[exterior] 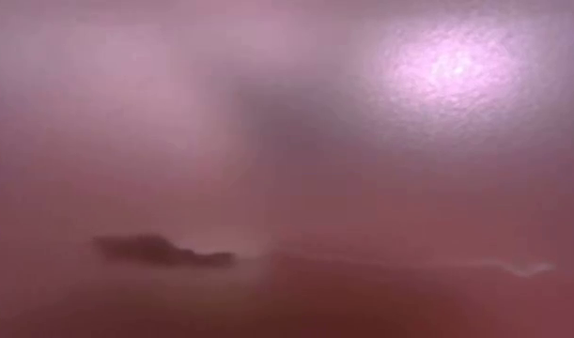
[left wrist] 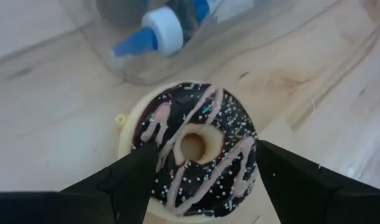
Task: Pick & Place Food Item
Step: Put the black donut into the black bin, then put the pink donut into the black bin
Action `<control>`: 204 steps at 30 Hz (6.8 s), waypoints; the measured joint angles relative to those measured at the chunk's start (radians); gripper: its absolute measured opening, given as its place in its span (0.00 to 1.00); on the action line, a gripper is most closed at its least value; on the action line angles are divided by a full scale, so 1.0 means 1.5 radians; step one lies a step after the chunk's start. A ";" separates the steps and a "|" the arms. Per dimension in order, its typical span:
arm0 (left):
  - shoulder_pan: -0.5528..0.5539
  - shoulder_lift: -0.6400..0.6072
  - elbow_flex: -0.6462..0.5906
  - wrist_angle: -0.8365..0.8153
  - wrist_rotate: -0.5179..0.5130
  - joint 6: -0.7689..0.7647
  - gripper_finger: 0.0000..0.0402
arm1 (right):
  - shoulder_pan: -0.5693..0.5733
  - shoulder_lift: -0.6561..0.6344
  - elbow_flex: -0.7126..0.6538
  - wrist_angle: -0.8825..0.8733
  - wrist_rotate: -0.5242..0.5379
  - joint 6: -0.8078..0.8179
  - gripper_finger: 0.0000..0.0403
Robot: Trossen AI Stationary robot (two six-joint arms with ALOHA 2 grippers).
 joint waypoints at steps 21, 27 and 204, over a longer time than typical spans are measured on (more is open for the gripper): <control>-0.001 -0.057 0.000 -0.082 -0.108 -0.002 0.67 | -0.001 0.001 0.000 0.005 0.003 0.018 0.50; 0.007 -0.050 0.001 -0.083 -0.112 -0.004 0.67 | -0.001 0.001 0.000 0.005 0.008 0.017 0.50; -0.524 -0.751 -0.285 0.181 -0.419 0.371 0.60 | -0.286 0.120 -0.414 0.467 -0.479 -0.191 0.50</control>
